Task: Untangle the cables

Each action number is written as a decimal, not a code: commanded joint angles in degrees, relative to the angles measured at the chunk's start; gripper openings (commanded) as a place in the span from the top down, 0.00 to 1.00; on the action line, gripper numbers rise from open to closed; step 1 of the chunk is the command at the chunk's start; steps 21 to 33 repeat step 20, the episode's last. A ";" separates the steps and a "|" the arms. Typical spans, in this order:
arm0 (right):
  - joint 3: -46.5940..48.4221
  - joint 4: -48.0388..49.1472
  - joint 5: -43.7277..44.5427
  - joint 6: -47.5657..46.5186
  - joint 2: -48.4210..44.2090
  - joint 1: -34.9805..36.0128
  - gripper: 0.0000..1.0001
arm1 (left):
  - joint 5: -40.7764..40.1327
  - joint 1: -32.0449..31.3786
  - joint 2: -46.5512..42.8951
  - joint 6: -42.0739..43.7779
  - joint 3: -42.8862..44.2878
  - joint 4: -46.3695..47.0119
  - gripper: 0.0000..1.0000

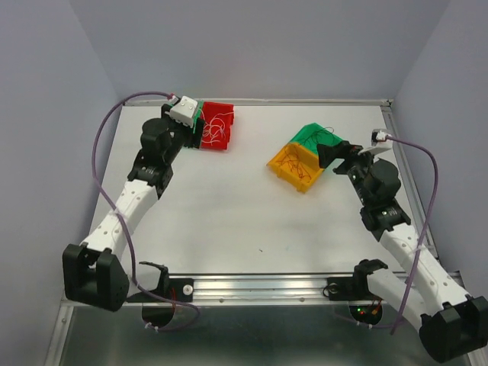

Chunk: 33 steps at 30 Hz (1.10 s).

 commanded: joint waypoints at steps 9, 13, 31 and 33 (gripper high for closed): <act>-4.71 3.90 -1.66 -3.97 -9.79 0.16 0.00 | -8.13 0.22 -29.71 -6.98 -27.83 16.78 0.01; -5.07 3.55 -0.69 -3.98 -10.58 0.16 0.00 | -4.61 0.22 -34.82 -4.87 -35.05 22.23 0.01; -5.15 3.29 -1.31 -5.20 -11.20 0.16 0.00 | -2.94 0.22 -35.97 -3.73 -36.64 23.91 0.01; -5.15 3.29 -1.31 -5.20 -11.20 0.16 0.00 | -2.94 0.22 -35.97 -3.73 -36.64 23.91 0.01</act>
